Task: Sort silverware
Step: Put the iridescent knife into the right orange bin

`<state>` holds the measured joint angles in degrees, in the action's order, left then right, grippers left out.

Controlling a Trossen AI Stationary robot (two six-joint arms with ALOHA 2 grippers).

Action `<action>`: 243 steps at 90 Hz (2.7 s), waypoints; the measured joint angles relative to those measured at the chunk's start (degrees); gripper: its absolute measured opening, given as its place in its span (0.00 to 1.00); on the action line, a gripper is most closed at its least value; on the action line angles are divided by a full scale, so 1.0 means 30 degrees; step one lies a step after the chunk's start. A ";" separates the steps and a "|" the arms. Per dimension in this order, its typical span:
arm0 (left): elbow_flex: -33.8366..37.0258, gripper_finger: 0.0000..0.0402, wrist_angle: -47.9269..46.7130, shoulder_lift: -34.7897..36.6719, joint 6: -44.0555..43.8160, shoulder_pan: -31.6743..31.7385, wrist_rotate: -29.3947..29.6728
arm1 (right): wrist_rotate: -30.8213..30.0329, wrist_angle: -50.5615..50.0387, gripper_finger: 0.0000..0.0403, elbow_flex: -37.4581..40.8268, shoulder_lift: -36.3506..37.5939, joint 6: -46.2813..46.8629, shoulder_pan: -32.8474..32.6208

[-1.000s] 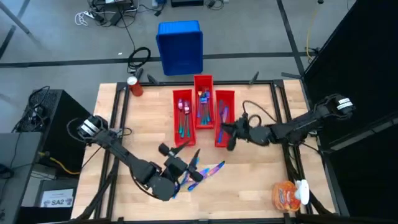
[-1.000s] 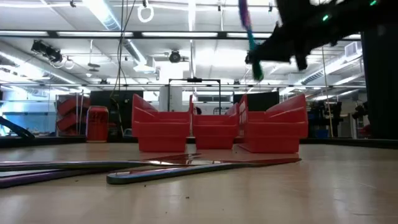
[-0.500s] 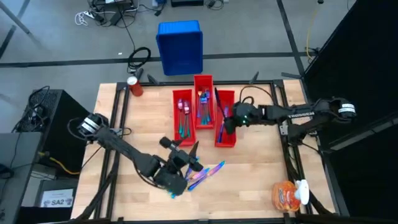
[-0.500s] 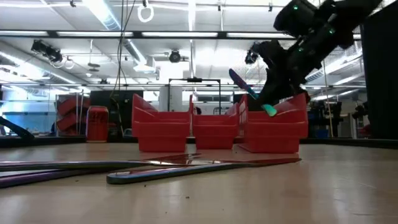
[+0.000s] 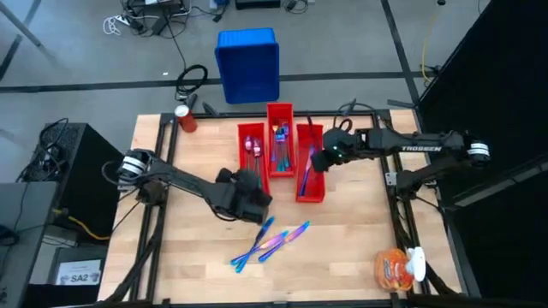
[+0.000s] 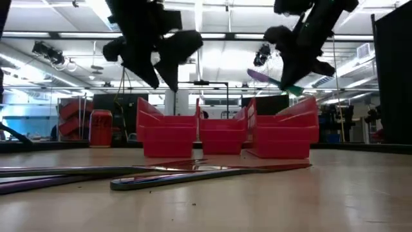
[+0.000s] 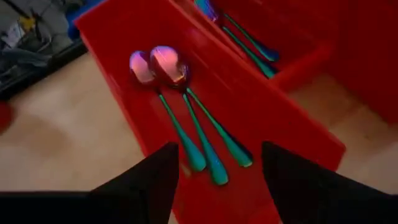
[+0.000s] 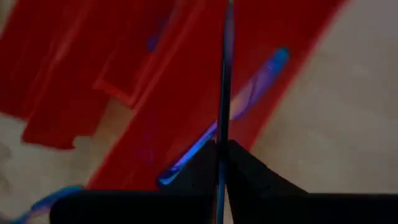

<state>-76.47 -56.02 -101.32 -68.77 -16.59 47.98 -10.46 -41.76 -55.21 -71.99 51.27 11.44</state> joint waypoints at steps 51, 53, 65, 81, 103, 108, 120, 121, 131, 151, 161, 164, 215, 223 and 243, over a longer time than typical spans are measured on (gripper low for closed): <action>-0.0012 0.52 0.1357 0.0007 0.1317 -0.0777 -0.0560 | 0.3722 0.4030 0.07 0.1520 -0.0532 0.2155 0.1276; -0.0012 0.52 0.1354 0.0007 0.1323 -0.0777 -0.0578 | 0.3722 0.4041 0.08 0.1520 -0.0532 0.2016 0.1276; -0.0012 0.52 0.1426 0.0007 0.1328 -0.0770 -0.0613 | 0.3580 0.4059 0.16 0.1520 -0.0525 0.1539 0.1276; -0.0012 0.52 0.1718 0.0007 0.1339 -0.0777 -0.0908 | 0.4008 0.4162 0.28 0.1520 -0.0525 0.0765 0.1276; -0.0012 0.52 0.2653 0.0007 0.3658 -0.1075 -0.2039 | 0.6906 0.7396 0.39 0.1512 0.0087 -0.5391 0.0278; -0.0012 0.52 0.3163 0.0007 0.4898 -0.1286 -0.2750 | 0.6661 0.7470 0.39 0.1512 0.0436 -0.6362 -0.0637; -0.0012 0.52 0.4336 0.0007 0.8045 -0.1728 -0.6172 | 0.5293 0.7503 0.38 0.1512 0.1369 -0.7682 -0.3274; -0.0012 0.52 0.4399 0.0007 0.8163 -0.1775 -0.6404 | 0.5159 0.7487 0.37 0.1512 0.1431 -0.7769 -0.3518; -0.0034 0.52 0.4718 -0.0292 0.8369 -0.2206 -0.7977 | 0.3927 0.7506 0.34 0.1512 0.1925 -0.8298 -0.6211; -0.0026 0.54 0.4824 -0.1689 0.8259 -0.3557 -1.1474 | 0.0168 0.7709 0.30 0.1505 0.1875 -0.8679 -1.1260; -0.0020 0.58 0.4828 -0.2017 0.7429 -0.4255 -1.2588 | -0.1237 0.7723 0.29 0.1505 0.1858 -0.8685 -1.2966; -0.0019 0.59 0.4862 -0.2033 0.7228 -0.4434 -1.2667 | -0.1605 0.7712 0.29 0.1505 0.1858 -0.8699 -1.3338; -0.0034 0.80 0.5367 -0.3431 0.6330 -0.4128 -1.2271 | -0.2852 0.8115 0.35 0.1505 0.1851 -0.9799 -1.4133; -0.0034 0.80 0.5499 -0.4056 0.6300 -0.3938 -1.3392 | -0.2858 0.8183 0.35 0.1505 0.1850 -0.9792 -1.4133; -0.0236 0.80 0.5296 -0.5401 0.5815 -0.3707 -1.4407 | -0.2857 0.8184 0.32 0.1505 0.1846 -0.9630 -1.4228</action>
<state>-77.18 -40.14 -117.52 -51.32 -27.71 4.76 -19.03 -17.21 -50.70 -66.45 22.38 -31.24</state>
